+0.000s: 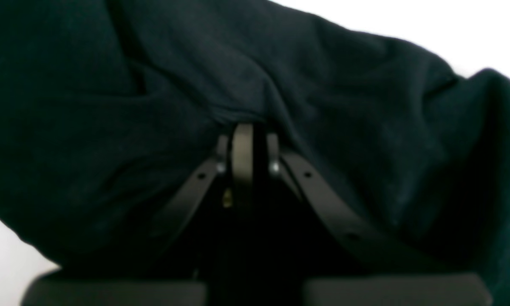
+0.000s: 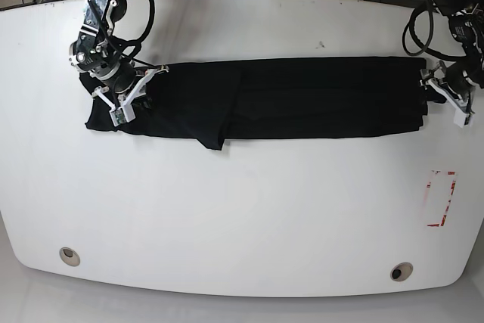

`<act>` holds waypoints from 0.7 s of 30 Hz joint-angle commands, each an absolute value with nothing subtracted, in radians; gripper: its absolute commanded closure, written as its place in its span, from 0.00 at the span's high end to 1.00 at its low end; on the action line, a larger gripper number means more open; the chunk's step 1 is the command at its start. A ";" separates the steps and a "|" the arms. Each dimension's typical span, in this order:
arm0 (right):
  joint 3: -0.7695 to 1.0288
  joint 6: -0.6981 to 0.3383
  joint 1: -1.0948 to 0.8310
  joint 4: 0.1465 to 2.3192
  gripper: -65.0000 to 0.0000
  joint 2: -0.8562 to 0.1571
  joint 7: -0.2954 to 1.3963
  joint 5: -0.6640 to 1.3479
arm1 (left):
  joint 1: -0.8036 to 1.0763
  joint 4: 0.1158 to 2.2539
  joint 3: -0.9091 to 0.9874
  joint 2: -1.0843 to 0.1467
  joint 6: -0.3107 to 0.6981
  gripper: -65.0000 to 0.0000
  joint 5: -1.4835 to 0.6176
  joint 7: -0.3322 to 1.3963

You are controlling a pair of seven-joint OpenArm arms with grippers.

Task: Fold the T-shirt properly
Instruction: 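Slide the left gripper along the strip end and pinch the fabric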

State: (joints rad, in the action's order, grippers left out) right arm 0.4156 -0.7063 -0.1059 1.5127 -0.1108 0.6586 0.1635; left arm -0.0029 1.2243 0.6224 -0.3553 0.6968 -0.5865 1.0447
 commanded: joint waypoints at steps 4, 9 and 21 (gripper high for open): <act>0.420 -0.698 -0.107 1.523 0.06 -0.122 0.680 0.182 | -0.007 1.233 0.545 -0.357 0.698 0.59 -0.588 1.053; 0.420 -0.698 -0.107 1.523 0.06 -0.122 0.680 0.183 | -0.007 1.241 0.513 -0.335 0.698 0.23 -0.585 1.052; 0.420 -0.698 -0.107 1.523 0.06 -0.122 0.680 0.183 | 0.058 1.514 0.512 -0.331 0.698 0.06 -0.588 1.056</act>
State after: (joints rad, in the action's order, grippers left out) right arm 0.4156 -0.6998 -0.1097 1.5127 -0.1112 0.6632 0.1883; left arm 0.0555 1.4166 0.5064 -0.3077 0.6952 -0.5682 1.0645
